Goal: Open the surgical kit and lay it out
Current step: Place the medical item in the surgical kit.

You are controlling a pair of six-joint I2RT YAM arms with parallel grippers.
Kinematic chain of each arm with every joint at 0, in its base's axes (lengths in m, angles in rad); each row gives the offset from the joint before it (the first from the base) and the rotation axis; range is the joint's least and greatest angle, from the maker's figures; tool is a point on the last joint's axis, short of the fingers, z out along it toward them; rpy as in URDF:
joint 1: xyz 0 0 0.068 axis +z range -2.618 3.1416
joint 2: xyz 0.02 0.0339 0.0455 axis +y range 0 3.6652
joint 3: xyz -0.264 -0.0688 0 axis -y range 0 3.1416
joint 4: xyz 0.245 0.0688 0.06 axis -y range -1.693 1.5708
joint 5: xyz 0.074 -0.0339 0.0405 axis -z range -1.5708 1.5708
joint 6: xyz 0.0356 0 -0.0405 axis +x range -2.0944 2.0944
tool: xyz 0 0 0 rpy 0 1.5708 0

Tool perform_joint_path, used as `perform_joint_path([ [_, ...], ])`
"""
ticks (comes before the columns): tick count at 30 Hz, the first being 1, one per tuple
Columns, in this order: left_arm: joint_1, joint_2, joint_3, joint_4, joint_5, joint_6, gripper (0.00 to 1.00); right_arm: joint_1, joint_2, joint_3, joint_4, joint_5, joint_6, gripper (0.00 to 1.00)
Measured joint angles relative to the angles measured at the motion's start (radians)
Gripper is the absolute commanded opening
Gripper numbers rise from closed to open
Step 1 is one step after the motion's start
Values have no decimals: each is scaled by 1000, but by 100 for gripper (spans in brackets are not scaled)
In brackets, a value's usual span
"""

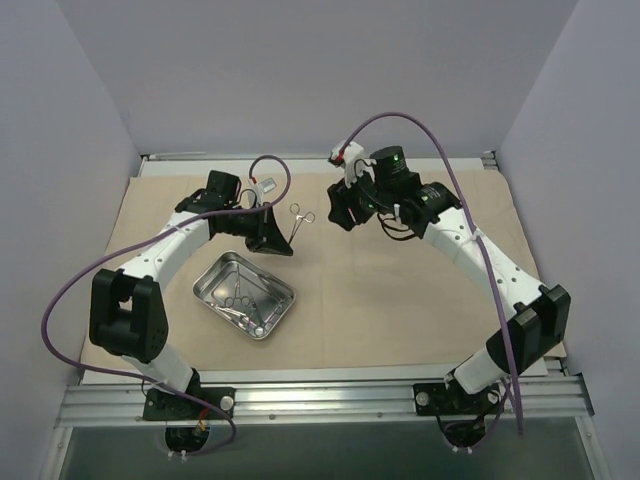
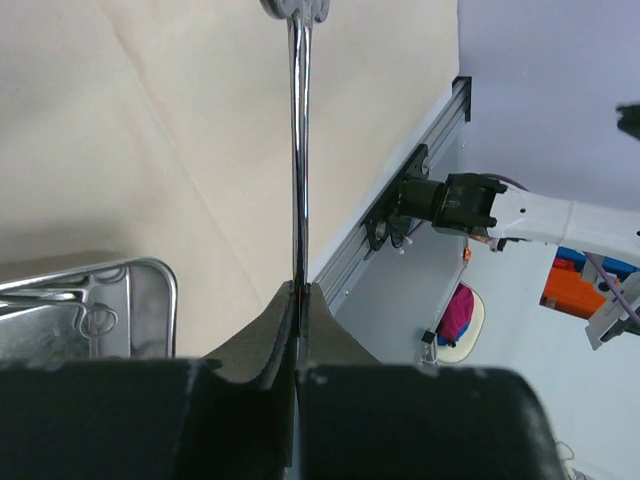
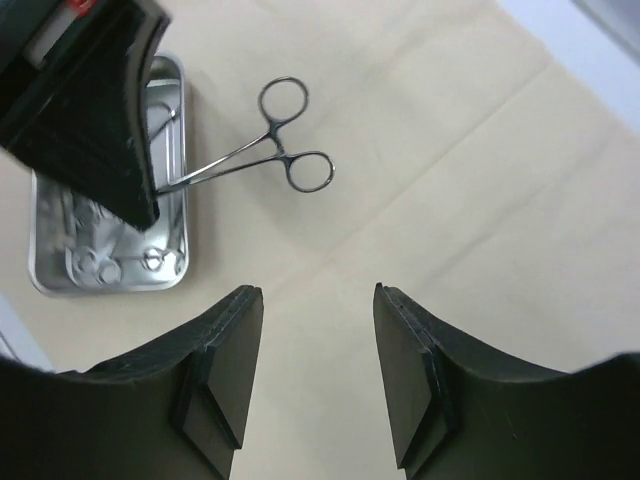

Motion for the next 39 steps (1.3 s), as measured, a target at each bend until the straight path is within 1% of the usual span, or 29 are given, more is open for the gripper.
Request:
perform_joint_path([
  [1,-2,-5,-11,-3,5,1,2,20,-28,-10,-13,12,-77,49],
  [2,-4,-11,-21,-6,8,2,2,40,-53,-18,-32,18,-158,55],
  [3,-8,-18,-30,-9,10,3,2,59,-74,-24,-54,20,-234,57],
  [5,-20,-34,-43,-16,20,3,2,97,-106,-41,-88,26,-384,60],
  [9,-56,-58,-56,-19,52,2,2,156,-125,-57,-176,41,-649,60],
  [15,-131,-84,-64,-27,78,-13,2,216,-107,-49,-282,47,-889,61],
  [20,-190,-101,-64,-57,78,-7,2,254,-85,-30,-314,43,-999,57],
  [25,-233,-108,-64,-111,71,17,2,290,-68,-13,-344,43,-1052,55],
  [29,-243,-108,-64,-131,71,34,2,312,-60,-4,-371,43,-1075,52],
  [39,-245,-111,-64,-166,72,66,2,358,-33,1,-409,45,-1085,47],
])
